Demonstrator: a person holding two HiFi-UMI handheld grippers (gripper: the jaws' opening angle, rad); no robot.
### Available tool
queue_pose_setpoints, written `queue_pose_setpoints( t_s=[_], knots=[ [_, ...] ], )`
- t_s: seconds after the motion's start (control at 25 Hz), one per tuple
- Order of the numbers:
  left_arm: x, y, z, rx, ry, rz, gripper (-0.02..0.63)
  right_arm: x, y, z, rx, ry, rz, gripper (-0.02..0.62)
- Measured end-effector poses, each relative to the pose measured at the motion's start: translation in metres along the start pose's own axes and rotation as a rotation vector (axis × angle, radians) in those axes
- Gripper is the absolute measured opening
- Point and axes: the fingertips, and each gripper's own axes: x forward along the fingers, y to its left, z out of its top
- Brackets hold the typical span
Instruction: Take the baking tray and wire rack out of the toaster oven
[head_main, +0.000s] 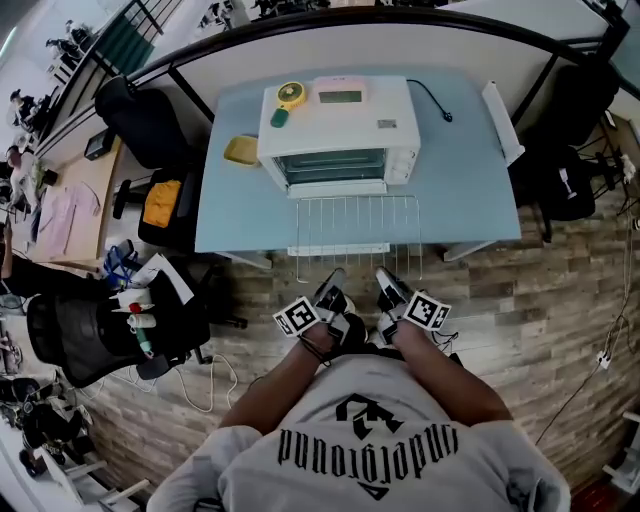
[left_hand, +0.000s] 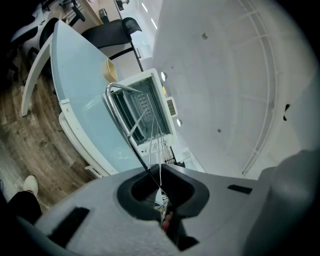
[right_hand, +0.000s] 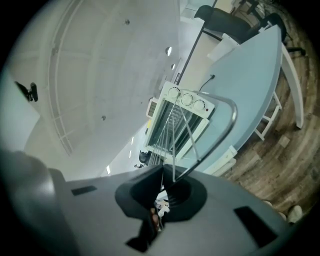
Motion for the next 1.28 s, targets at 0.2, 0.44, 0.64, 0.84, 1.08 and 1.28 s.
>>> queue_pose_setpoints(
  t_s=[0.2, 0.44, 0.64, 0.84, 1.08, 1.28],
  knots=[
    [-0.018, -0.012, -0.005, 0.031, -0.010, 0.008, 0.009, -0.015, 0.012, -0.011, -0.003, 0.008, 0.023, 0.005],
    [-0.041, -0.013, 0.018, 0.043, -0.079, 0.026, 0.008, 0.001, 0.035, -0.028, -0.045, 0.071, 0.068, 0.006],
    [-0.053, -0.010, 0.042, 0.046, -0.125, 0.031, 0.008, 0.022, 0.047, -0.037, -0.075, 0.113, 0.094, 0.007],
    [-0.067, -0.002, 0.068, 0.058, -0.137, 0.033, 0.008, 0.047, 0.059, -0.052, -0.087, 0.137, 0.104, 0.008],
    [-0.094, 0.024, 0.121, 0.065, -0.138, 0.045, 0.009, 0.099, 0.077, -0.086, -0.092, 0.154, 0.103, 0.011],
    [-0.117, 0.050, 0.177, 0.060, -0.121, 0.051, 0.009, 0.152, 0.095, -0.118, -0.084, 0.148, 0.091, 0.012]
  ],
)
